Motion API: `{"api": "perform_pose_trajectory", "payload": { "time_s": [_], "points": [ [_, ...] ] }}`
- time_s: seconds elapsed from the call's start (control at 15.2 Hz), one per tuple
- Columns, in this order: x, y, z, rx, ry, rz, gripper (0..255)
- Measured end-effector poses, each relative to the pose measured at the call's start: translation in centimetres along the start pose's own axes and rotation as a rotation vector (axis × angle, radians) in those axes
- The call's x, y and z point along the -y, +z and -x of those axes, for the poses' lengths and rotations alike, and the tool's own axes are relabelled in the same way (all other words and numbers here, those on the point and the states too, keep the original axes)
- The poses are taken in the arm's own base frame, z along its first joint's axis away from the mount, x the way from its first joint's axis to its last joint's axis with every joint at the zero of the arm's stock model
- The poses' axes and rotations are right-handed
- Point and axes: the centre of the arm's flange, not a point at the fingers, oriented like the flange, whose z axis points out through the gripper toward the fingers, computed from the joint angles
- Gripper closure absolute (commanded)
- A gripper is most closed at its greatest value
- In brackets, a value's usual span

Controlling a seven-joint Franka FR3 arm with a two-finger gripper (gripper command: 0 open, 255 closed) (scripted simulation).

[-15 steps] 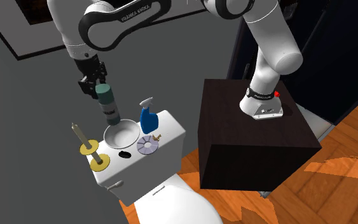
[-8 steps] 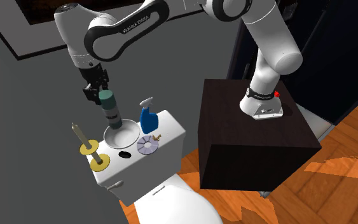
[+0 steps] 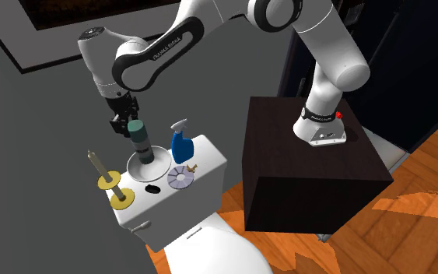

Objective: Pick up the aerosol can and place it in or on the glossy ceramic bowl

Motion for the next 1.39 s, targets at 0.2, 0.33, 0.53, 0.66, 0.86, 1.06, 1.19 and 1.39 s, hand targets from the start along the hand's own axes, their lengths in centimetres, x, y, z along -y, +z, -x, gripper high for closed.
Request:
{"api": "perform_pose_trajectory", "payload": {
  "time_s": [0.2, 0.33, 0.53, 0.66, 0.86, 1.06, 1.19, 1.39],
  "points": [
    [-0.1, 1.5, 0.0, 0.0, 0.0, 0.0, 255],
    [-0.1, 2.5, 0.0, 0.0, 0.0, 0.0, 255],
    [-0.1, 2.9, 0.0, 0.0, 0.0, 0.0, 255],
    [-0.1, 2.9, 0.0, 0.0, 0.0, 0.0, 255],
    [-0.1, 2.9, 0.0, -0.001, 0.0, 0.0, 0],
    [-0.1, 2.8, 0.0, -0.001, 0.0, 0.0, 0],
    [-0.1, 2.8, 0.0, -0.001, 0.0, 0.0, 0],
    [0.0, 0.3, 0.0, -0.002, 0.0, -0.001, 0]
  ]
}}
